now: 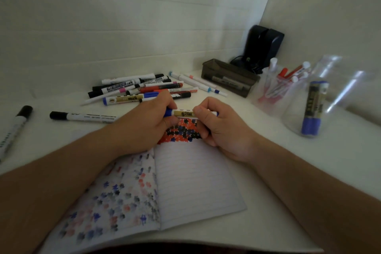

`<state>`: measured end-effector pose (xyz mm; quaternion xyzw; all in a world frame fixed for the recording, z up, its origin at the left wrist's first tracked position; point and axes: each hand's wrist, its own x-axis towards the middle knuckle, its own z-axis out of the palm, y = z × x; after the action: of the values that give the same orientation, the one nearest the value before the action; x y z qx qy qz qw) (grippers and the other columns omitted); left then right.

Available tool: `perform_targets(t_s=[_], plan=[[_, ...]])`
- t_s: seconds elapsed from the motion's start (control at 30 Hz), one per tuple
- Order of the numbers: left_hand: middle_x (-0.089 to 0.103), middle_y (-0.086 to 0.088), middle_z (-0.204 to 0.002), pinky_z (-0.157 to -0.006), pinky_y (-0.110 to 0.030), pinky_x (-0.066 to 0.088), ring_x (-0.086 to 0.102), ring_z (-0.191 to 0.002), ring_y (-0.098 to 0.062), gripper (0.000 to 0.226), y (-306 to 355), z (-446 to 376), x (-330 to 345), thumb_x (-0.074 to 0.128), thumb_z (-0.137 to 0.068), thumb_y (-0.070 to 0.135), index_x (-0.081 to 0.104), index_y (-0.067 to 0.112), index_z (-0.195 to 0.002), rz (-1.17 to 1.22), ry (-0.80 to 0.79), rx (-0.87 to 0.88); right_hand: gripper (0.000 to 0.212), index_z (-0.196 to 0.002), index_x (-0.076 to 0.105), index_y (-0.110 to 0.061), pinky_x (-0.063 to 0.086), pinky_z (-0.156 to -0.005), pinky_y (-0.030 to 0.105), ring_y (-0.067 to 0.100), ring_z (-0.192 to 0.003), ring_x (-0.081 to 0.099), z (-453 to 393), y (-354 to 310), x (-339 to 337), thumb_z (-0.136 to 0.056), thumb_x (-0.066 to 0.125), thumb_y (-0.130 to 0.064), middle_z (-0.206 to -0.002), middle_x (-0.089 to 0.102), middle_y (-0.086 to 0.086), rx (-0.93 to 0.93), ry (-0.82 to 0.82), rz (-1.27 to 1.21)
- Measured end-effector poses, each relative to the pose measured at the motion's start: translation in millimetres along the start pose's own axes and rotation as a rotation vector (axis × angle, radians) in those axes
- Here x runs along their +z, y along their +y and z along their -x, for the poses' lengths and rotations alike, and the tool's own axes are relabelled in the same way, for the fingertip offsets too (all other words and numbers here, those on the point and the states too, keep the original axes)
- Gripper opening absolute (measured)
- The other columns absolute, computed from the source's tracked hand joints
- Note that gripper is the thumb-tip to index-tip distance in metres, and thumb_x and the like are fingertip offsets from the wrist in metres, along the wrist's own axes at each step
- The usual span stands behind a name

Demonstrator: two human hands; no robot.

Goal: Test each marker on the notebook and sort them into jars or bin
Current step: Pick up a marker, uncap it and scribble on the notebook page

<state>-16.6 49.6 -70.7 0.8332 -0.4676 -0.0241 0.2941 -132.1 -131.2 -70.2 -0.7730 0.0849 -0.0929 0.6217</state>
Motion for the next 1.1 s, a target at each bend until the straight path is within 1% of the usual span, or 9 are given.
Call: perform_targets(t_s=[0.17,0.27,0.37,0.47,0.57,0.73,0.87,1.0,1.1], plan=[[0.061,0.013,-0.092,-0.063,-0.024,0.043,0.057,-0.074,-0.003,0.023,0,5,2,0.062,-0.097,0.043,0.045,0.040,-0.112,0.019,-0.013,0.084,0.011,-0.099,0.062,-0.012,0.030,-0.040,0.026,0.016,-0.046,0.040,15,-13,-7,-0.106,0.054,-0.017,-0.061,0.053,0.010,0.105,0.085,-0.162],[0.064,0.016,-0.095,-0.071,-0.023,0.049,0.060,-0.081,-0.001,0.040,0,11,1,0.068,-0.094,0.043,0.042,0.046,-0.125,0.069,-0.073,0.096,0.021,-0.095,0.069,-0.019,0.029,-0.044,0.027,0.018,-0.052,0.041,44,-20,-27,-0.104,0.051,-0.015,-0.065,0.051,0.010,0.065,0.219,-0.252],[0.065,0.018,-0.094,-0.073,-0.023,0.052,0.059,-0.085,0.006,0.038,-3,16,0,0.067,-0.094,0.045,0.045,0.049,-0.125,0.052,-0.076,0.121,0.027,-0.090,0.070,-0.024,0.031,-0.044,0.024,0.014,-0.053,0.045,78,-38,-58,-0.101,0.049,-0.012,-0.068,0.053,0.005,-0.132,0.510,-0.508],[0.064,0.019,-0.093,-0.074,-0.023,0.052,0.058,-0.085,0.008,0.034,-6,18,1,0.065,-0.094,0.048,0.047,0.051,-0.123,0.025,-0.070,0.124,0.016,-0.104,0.065,-0.020,0.041,-0.048,0.021,0.011,-0.055,0.053,105,-62,-93,-0.099,0.050,-0.014,-0.071,0.060,0.001,-0.359,0.795,-0.661],[0.064,0.019,-0.092,-0.073,-0.021,0.051,0.058,-0.085,0.007,0.028,-4,18,1,0.065,-0.094,0.049,0.050,0.050,-0.118,0.014,-0.066,0.123,0.020,-0.113,0.068,-0.021,0.046,-0.054,0.022,0.017,-0.060,0.058,113,-77,-118,-0.097,0.057,-0.021,-0.085,0.068,0.004,-0.335,0.961,-0.612],[0.062,0.020,-0.091,-0.069,-0.018,0.046,0.059,-0.080,0.001,0.021,-5,18,0,0.065,-0.094,0.047,0.056,0.048,-0.113,-0.019,-0.041,0.126,0.022,-0.118,0.064,-0.020,0.050,-0.059,0.026,0.024,-0.065,0.061,95,-84,-130,-0.098,0.061,-0.029,-0.097,0.074,0.007,-0.264,0.917,-0.510],[0.061,0.022,-0.091,-0.069,-0.015,0.042,0.054,-0.090,0.009,0.016,-11,16,1,0.067,-0.093,0.045,0.061,0.047,-0.108,-0.013,-0.014,0.153,0.056,-0.148,0.044,-0.033,0.054,-0.067,0.032,0.025,-0.070,0.062,87,-87,-127,-0.095,0.058,-0.023,-0.111,0.074,0.012,-0.334,0.878,-0.461],[0.063,0.020,-0.094,-0.073,-0.018,0.048,0.056,-0.087,0.006,0.014,-9,17,-2,0.070,-0.092,0.042,0.064,0.046,-0.104,-0.008,-0.029,0.149,0.051,-0.126,0.060,-0.029,0.042,-0.055,0.027,0.017,-0.058,0.053,71,-72,-93,-0.086,0.057,0.001,-0.083,0.065,0.007,-0.318,0.798,-0.276],[0.063,0.019,-0.096,-0.078,-0.021,0.049,0.056,-0.088,0.004,0.015,-6,19,-6,0.070,-0.092,0.042,0.066,0.045,-0.105,-0.003,-0.058,0.122,0.033,-0.112,0.066,-0.020,0.044,-0.058,0.033,0.016,-0.059,0.053,49,-46,-50,-0.091,0.060,0.005,-0.072,0.062,0.003,-0.232,0.467,0.021]])
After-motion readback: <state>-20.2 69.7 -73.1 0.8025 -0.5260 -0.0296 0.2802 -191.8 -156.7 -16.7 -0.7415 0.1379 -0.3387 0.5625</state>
